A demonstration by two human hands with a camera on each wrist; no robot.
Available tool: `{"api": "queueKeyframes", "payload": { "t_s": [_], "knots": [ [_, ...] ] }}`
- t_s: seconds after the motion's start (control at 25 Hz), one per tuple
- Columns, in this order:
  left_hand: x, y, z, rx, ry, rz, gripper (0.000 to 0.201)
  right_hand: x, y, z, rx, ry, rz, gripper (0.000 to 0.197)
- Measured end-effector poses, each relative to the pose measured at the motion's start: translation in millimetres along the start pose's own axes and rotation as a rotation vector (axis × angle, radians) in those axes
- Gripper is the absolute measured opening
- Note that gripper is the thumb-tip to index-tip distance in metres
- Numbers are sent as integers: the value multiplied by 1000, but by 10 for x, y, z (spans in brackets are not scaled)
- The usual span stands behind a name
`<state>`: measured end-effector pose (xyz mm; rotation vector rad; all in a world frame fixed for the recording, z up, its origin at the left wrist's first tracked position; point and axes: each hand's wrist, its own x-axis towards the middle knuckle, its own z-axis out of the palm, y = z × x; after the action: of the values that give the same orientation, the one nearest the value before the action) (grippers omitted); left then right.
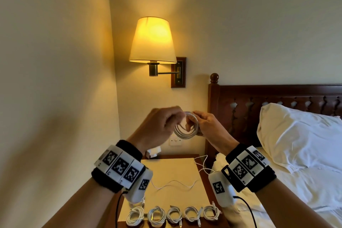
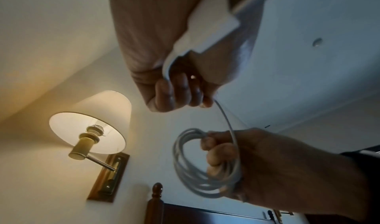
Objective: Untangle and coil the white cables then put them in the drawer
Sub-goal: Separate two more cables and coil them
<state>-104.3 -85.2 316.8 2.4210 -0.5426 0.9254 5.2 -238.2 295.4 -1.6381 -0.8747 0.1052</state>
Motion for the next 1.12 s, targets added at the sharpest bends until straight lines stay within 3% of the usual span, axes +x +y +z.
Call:
{"api": "queueKeyframes", "payload": {
  "t_s": [0.16,0.32,0.52,0.68,0.8,0.88,1.0,1.12],
  "knots": [
    [82,-319,-30,120,120,-103,29,-75,-114,24,208,-76,66,34],
    [46,-482,9,147,245,-113,29,-23,-69,73,225,-87,81,40],
    [-77,-718,8,233,122,-104,11,12,-45,63,53,-35,92,40],
    [-99,-778,71,245,181,-87,15,42,-113,108,110,-7,108,41],
    [-66,-832,105,236,245,-217,11,65,-109,123,184,-16,128,41],
    [-21,-795,128,87,352,-325,11,69,-78,145,237,-32,140,40],
    [96,-598,139,-370,557,-515,17,72,-71,183,305,-53,149,41],
    [165,-515,147,-602,595,-605,8,68,-123,163,326,-43,137,41]
  ]
}}
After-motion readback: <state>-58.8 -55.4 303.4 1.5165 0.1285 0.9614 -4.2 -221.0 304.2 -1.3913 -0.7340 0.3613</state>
